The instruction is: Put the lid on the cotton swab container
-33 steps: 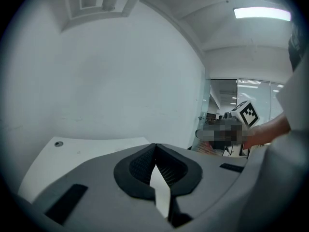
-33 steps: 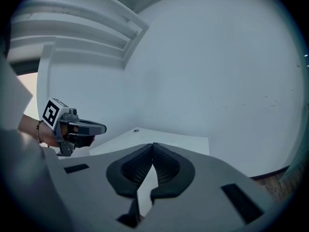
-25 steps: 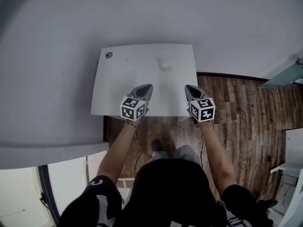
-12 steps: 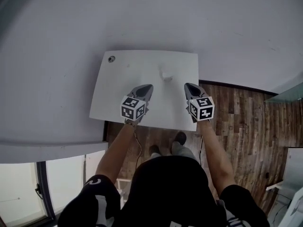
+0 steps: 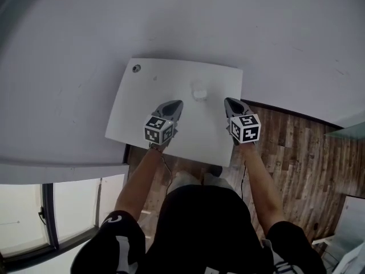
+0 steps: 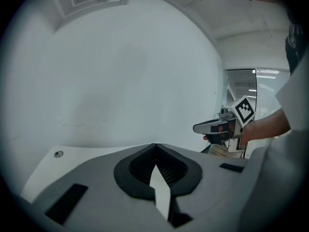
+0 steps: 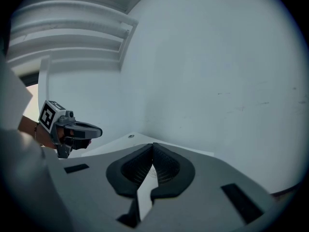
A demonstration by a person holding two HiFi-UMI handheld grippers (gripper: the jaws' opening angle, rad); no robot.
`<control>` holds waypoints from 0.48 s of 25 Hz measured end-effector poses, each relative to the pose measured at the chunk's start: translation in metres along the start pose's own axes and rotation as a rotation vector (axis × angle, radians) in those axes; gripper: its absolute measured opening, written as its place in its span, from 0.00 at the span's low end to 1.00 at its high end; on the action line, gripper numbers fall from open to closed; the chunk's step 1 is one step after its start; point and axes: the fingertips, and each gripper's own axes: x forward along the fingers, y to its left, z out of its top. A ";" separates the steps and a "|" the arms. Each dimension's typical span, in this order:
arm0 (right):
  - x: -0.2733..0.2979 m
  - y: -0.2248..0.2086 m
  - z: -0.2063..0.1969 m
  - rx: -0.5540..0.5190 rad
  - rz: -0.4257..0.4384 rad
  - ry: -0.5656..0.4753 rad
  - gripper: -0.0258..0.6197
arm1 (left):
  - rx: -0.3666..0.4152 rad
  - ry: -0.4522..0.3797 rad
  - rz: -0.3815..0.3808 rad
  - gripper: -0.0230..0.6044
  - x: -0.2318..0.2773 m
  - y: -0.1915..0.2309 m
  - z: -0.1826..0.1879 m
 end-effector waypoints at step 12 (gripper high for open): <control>0.022 -0.010 0.000 0.016 -0.017 0.016 0.06 | 0.000 -0.022 -0.012 0.08 0.019 0.025 0.017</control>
